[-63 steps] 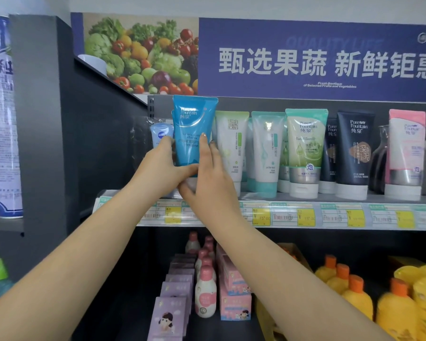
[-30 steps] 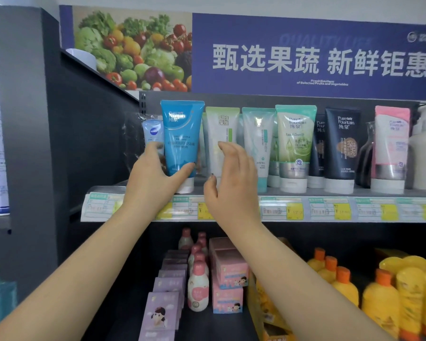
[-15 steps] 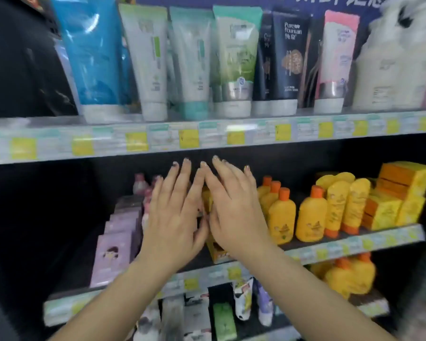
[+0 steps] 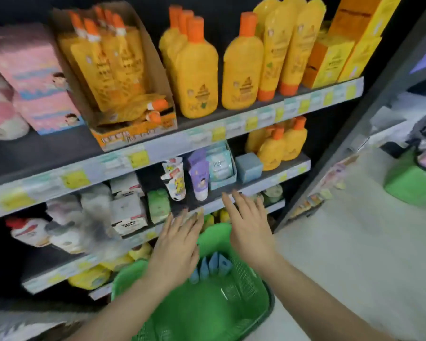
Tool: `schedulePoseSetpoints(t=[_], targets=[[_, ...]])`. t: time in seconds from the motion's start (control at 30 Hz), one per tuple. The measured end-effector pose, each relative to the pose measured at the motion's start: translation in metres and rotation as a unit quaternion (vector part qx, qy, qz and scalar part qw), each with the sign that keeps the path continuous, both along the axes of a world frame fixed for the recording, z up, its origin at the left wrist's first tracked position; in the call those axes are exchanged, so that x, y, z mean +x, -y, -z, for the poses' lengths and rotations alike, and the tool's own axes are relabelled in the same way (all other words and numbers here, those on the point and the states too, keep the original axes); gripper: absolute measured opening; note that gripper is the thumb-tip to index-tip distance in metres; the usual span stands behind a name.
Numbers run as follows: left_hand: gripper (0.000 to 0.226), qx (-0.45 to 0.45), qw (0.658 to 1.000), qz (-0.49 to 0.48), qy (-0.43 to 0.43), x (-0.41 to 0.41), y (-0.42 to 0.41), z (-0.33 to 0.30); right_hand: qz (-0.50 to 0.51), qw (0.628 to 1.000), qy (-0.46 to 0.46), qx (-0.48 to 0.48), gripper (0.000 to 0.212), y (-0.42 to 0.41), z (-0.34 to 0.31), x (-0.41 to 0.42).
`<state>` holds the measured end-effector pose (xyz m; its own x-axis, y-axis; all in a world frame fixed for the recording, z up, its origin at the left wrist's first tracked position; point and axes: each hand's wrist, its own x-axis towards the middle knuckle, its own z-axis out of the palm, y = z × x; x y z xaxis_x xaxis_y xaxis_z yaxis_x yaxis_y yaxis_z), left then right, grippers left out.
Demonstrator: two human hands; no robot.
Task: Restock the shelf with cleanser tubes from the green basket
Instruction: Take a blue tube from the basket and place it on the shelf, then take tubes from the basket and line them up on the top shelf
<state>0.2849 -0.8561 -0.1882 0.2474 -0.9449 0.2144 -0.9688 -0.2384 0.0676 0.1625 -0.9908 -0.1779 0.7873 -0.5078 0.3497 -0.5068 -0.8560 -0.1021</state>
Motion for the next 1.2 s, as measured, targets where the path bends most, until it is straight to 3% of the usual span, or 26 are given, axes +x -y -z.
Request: schedulePoseSetpoints(t=[0.1,0.2,0.3,0.67,1.07,1.2], targets=[[0.075,0.068,0.997,0.002,-0.033,-0.009,-0.002,0.057,0.019,0.998,-0.044,0.043,0.099,0.005,0.047,-0.02],[0.059,0.138,0.985,-0.033,-0.102,-0.008,-0.006,0.097,0.018,0.995,-0.067,0.069,0.096,0.006,0.08,-0.03],[0.041,0.232,0.948,-0.105,-0.188,-0.003,-0.006,0.142,-0.011,0.992,-0.093,0.089,0.094,0.005,0.117,-0.035],[0.023,0.331,0.863,-0.285,-0.255,0.023,0.017,0.288,-0.082,0.978,-0.118,0.151,0.093,-0.004,0.208,-0.037],[0.02,0.432,0.837,-0.274,-0.192,0.028,0.037,0.332,-0.116,0.969,-0.133,0.176,0.092,0.002,0.235,-0.039],[0.019,0.419,0.83,-0.291,-0.223,0.027,0.032,0.32,-0.119,0.964,-0.146,0.186,0.088,0.002,0.227,-0.034]])
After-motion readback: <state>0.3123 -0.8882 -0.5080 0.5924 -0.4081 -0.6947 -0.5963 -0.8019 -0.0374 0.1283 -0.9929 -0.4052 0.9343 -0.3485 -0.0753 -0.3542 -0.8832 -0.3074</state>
